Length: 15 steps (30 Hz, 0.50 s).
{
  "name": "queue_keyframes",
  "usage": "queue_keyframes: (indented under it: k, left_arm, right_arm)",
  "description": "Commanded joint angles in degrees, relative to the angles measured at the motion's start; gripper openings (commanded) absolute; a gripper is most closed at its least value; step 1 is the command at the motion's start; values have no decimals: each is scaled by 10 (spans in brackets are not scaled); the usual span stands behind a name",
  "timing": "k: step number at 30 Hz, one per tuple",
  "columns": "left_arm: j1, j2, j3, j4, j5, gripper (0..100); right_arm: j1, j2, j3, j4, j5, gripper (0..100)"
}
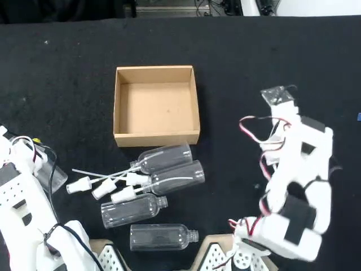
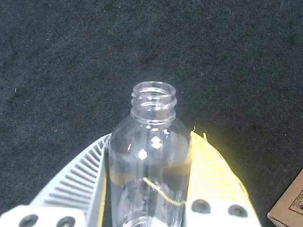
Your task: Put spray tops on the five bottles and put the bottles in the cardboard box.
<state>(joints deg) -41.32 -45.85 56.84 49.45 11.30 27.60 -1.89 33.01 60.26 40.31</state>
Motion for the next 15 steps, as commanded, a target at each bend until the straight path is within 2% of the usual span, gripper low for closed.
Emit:
queue_keyframes:
  k: [1, 10, 15]
  left_arm:
    - [-5, -17, -7, -12, 1, 29]
    - [-5, -17, -7, -12, 1, 29]
    - [-5, -17, -7, -12, 1, 29]
  right_arm:
    - [29, 36, -83, 18, 2, 181]
    - [33, 116, -178, 106, 138, 181]
    - [36, 152, -197, 105, 137, 181]
